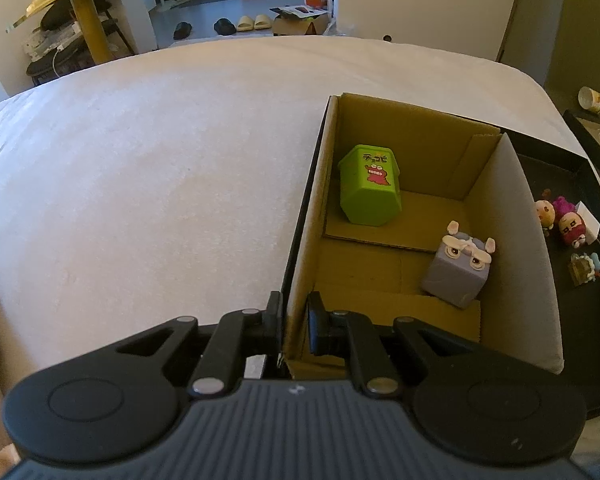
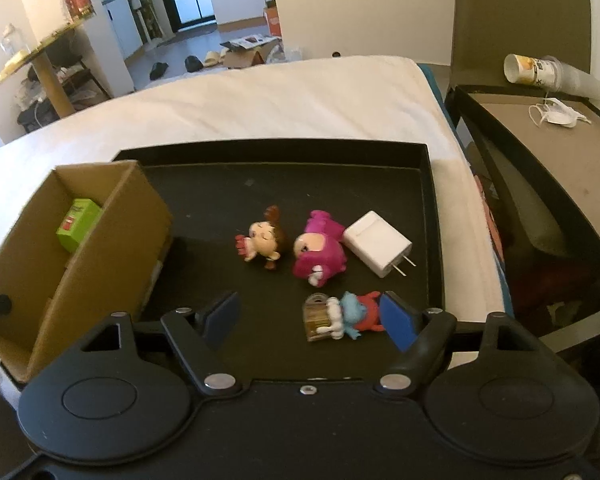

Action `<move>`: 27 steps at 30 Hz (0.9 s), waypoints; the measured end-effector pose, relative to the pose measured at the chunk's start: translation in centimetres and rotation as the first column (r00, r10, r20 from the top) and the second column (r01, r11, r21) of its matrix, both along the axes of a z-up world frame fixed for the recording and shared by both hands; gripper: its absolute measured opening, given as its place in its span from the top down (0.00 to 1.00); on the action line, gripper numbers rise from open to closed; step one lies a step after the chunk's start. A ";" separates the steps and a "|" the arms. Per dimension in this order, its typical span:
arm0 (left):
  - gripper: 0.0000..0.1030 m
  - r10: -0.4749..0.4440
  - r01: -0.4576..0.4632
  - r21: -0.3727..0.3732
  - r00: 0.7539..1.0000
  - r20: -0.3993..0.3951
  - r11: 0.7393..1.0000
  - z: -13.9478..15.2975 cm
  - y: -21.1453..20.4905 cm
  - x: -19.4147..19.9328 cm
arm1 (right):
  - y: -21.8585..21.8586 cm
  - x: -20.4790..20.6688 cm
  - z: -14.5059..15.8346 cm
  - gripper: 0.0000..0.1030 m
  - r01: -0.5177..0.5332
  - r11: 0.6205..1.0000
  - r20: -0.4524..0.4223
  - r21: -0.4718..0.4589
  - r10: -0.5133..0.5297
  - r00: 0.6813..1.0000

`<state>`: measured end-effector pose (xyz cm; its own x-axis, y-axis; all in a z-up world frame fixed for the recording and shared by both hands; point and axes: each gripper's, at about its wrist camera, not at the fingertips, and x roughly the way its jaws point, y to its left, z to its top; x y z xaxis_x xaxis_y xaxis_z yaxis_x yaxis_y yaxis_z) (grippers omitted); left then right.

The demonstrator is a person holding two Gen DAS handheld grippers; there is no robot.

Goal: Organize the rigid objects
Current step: 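Move the right gripper toward the small toy with the blue figure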

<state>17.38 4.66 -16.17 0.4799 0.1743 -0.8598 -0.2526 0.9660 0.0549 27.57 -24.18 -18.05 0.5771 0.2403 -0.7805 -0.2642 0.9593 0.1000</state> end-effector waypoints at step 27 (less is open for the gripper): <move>0.88 0.000 0.000 0.027 1.000 -0.003 1.000 0.1 -0.2 -0.1 | 1.8 2.1 -5.0 0.46 -0.063 0.981 -0.052 -0.183 0.054 0.997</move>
<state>17.28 4.46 -16.03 0.4772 0.1973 -0.8564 -0.2520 0.9643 0.0817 29.65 -22.38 -23.03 0.5283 0.1223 -0.8402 -0.3198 0.9454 -0.0634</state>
